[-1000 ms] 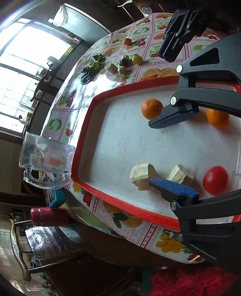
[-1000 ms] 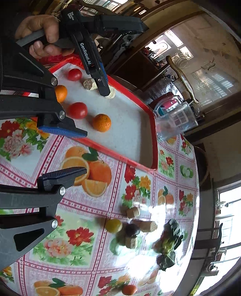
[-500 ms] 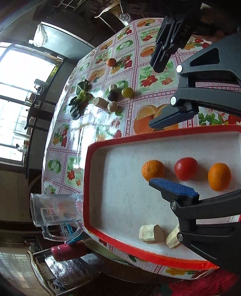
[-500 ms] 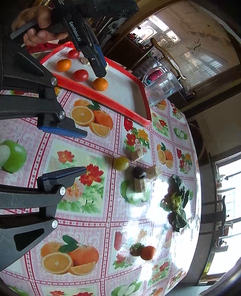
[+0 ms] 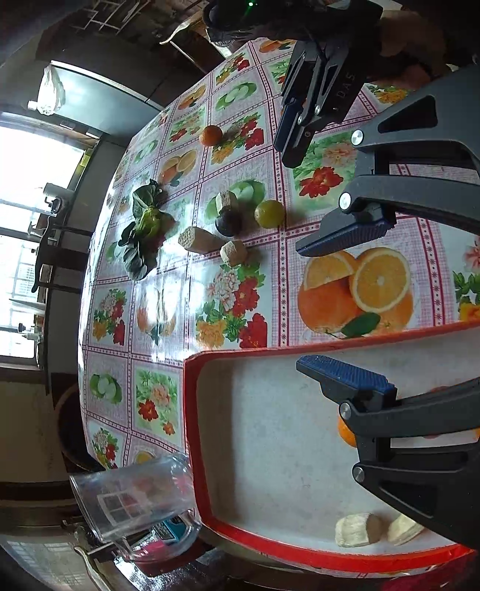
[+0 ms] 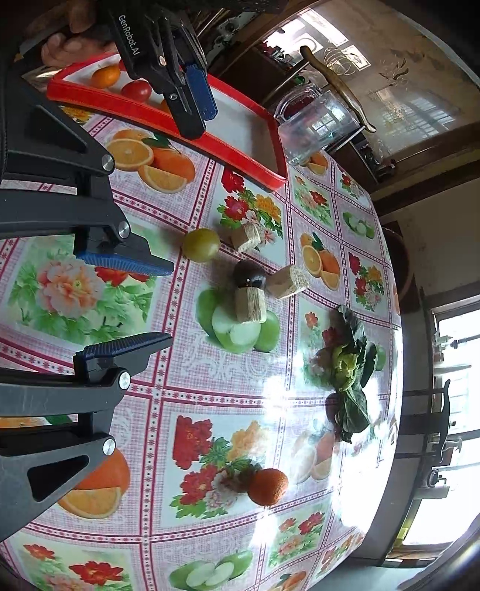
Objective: Organize fruits
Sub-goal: 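Withdraw both grippers from the tray and reach toward the cream blocks on the table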
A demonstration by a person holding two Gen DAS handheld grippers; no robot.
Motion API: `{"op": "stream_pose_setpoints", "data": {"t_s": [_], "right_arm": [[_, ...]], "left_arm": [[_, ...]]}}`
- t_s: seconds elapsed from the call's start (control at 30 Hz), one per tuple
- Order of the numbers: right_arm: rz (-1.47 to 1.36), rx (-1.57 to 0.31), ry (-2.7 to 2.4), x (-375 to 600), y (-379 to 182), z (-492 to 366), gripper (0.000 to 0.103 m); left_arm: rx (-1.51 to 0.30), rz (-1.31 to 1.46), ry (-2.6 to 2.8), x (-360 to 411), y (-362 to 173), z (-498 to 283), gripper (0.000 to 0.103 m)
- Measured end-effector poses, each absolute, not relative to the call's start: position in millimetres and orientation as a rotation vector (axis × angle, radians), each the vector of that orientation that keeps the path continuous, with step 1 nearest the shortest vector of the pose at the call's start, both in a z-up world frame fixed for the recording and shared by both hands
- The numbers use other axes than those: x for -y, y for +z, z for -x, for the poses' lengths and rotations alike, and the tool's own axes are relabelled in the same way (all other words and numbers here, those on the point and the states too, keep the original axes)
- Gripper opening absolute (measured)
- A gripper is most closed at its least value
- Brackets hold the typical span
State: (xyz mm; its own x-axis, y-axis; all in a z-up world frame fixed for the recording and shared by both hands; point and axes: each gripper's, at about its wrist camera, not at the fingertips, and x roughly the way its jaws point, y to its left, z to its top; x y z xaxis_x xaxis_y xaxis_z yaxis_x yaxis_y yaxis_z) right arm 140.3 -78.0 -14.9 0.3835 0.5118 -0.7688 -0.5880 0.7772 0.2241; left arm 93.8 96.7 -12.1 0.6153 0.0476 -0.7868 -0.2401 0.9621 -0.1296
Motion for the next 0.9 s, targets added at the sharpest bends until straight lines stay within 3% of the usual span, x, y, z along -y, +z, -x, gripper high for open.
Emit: {"op": "stream_pose_setpoints", "data": {"t_s": [0.67, 0.8, 0.87, 0.9], "right_arm": [[0.122, -0.928, 0.777, 54.5, -25.6, -184.7, 0.031], [0.139, -0.915, 0.775, 53.5, -25.4, -186.0, 0.031], [0.14, -0.914, 0.776, 53.0, -25.9, -187.2, 0.031], [0.141, -0.913, 0.777, 52.1, -26.2, -187.9, 0.031]], "left_arm": [[-0.972, 0.215, 0.091, -87.8, -37.3, -189.3, 0.053], [-0.984, 0.207, 0.078, -83.8, -47.5, -197.5, 0.044], [-0.986, 0.187, 0.081, -82.4, -47.7, -198.8, 0.034], [-0.987, 0.195, 0.072, -83.7, -47.6, -198.6, 0.024]]}}
